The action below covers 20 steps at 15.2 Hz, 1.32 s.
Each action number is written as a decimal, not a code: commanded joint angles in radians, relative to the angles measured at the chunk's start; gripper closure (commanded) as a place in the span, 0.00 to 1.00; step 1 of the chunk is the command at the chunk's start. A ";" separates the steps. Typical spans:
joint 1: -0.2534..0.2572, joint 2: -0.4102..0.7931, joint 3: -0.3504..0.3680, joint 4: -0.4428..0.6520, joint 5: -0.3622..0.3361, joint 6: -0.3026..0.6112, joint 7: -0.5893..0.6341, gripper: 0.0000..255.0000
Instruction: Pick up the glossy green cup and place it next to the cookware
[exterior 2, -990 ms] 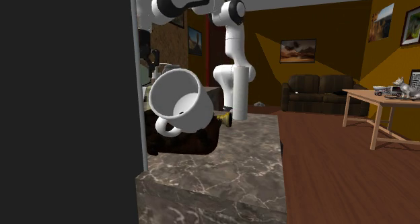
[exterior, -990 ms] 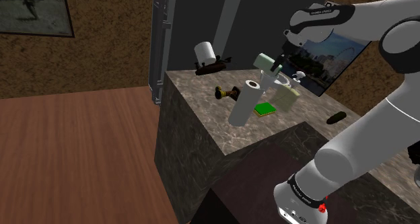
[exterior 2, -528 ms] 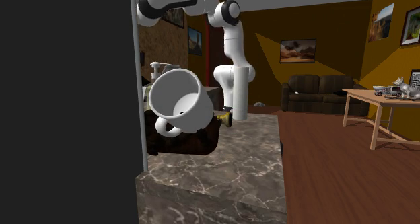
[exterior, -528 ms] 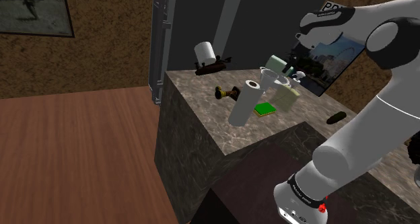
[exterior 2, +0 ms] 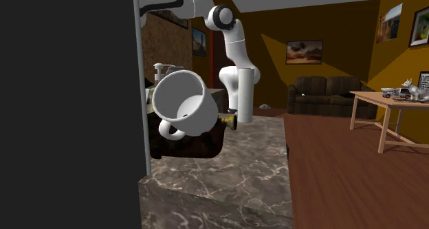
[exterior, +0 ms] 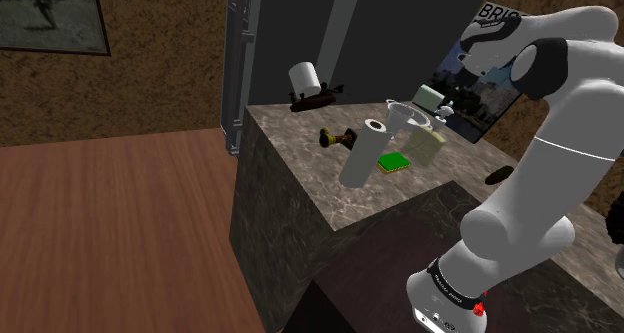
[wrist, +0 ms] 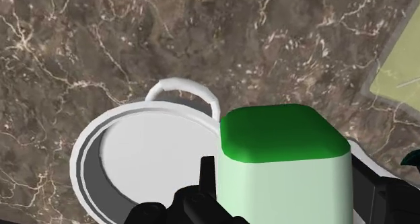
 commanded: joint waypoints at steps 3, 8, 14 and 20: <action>-0.102 0.117 -0.013 0.153 0.065 -0.067 -0.097 1.00; -0.255 0.295 -0.004 0.416 0.144 -0.181 -0.178 1.00; -0.404 0.474 0.024 0.693 0.203 -0.281 -0.209 1.00; -0.373 0.457 0.021 0.576 0.202 -0.190 -0.232 1.00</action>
